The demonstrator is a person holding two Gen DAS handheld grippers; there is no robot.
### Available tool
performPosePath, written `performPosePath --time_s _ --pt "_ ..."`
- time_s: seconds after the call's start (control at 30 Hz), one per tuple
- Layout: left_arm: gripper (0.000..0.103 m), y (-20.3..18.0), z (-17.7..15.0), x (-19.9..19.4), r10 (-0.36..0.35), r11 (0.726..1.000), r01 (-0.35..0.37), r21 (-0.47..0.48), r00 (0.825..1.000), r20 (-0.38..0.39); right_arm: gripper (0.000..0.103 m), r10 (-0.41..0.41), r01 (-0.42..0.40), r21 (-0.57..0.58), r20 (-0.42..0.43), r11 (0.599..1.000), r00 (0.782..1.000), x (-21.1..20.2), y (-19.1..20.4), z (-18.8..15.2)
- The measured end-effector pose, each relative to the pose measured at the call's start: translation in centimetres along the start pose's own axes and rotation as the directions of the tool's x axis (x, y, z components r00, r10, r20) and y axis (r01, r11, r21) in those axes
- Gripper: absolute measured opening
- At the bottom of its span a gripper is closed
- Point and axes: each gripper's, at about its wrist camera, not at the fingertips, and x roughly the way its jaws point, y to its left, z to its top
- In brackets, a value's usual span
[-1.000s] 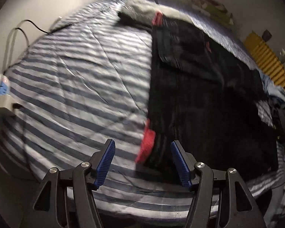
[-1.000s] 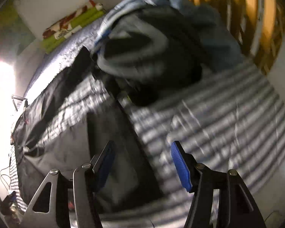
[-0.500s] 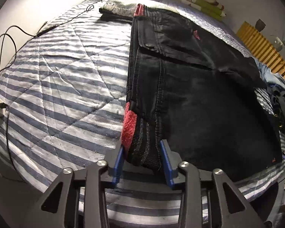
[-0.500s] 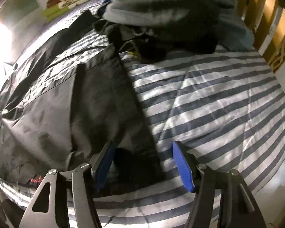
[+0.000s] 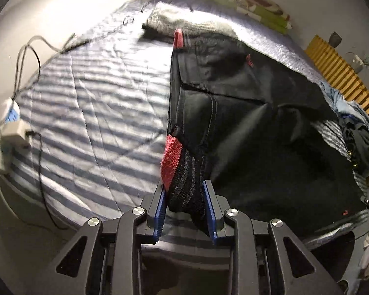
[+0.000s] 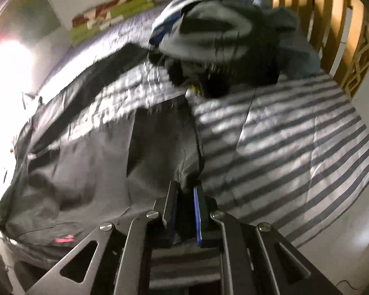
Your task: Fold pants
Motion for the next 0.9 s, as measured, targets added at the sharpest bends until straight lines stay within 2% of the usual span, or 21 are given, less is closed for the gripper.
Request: performPosePath --time_s 0.07,0.17,0.23,0.3,0.43,0.7,0.9 --pt "0.03 0.0 0.3 0.3 -0.008 1.0 0.008 -0.02 1.0 -0.005 0.01 0.024 -0.024 0.039 -0.006 0.999 1.0 -0.1 -0.9 -0.2" --pt "0.03 -0.3 0.5 -0.6 -0.026 0.999 0.026 -0.025 1.0 0.007 0.01 0.124 -0.124 0.15 0.01 0.981 0.992 -0.6 -2.1 0.8" --pt "0.03 -0.7 1.1 -1.4 -0.017 1.0 0.017 -0.012 1.0 0.024 0.01 0.149 -0.153 0.16 0.036 0.975 0.988 -1.3 -2.0 1.5" --pt "0.03 -1.1 1.4 -1.2 0.004 1.0 -0.005 0.012 1.0 0.025 0.01 0.136 -0.145 0.126 0.079 0.981 0.988 -2.2 -1.3 2.5" --pt "0.03 -1.2 1.3 0.5 0.026 0.999 -0.025 0.029 0.999 -0.034 0.01 0.089 -0.1 0.095 0.109 0.99 0.99 -2.1 -0.1 3.7" --pt "0.03 -0.1 3.1 -0.5 -0.051 0.999 0.051 -0.015 0.998 -0.03 0.009 0.11 -0.128 0.138 0.129 0.982 0.985 -2.3 0.4 4.8" --pt "0.028 -0.1 7.5 -1.2 -0.087 0.996 0.087 -0.025 0.996 -0.017 0.006 0.133 -0.167 0.159 0.208 0.973 0.969 -3.7 1.9 8.8"
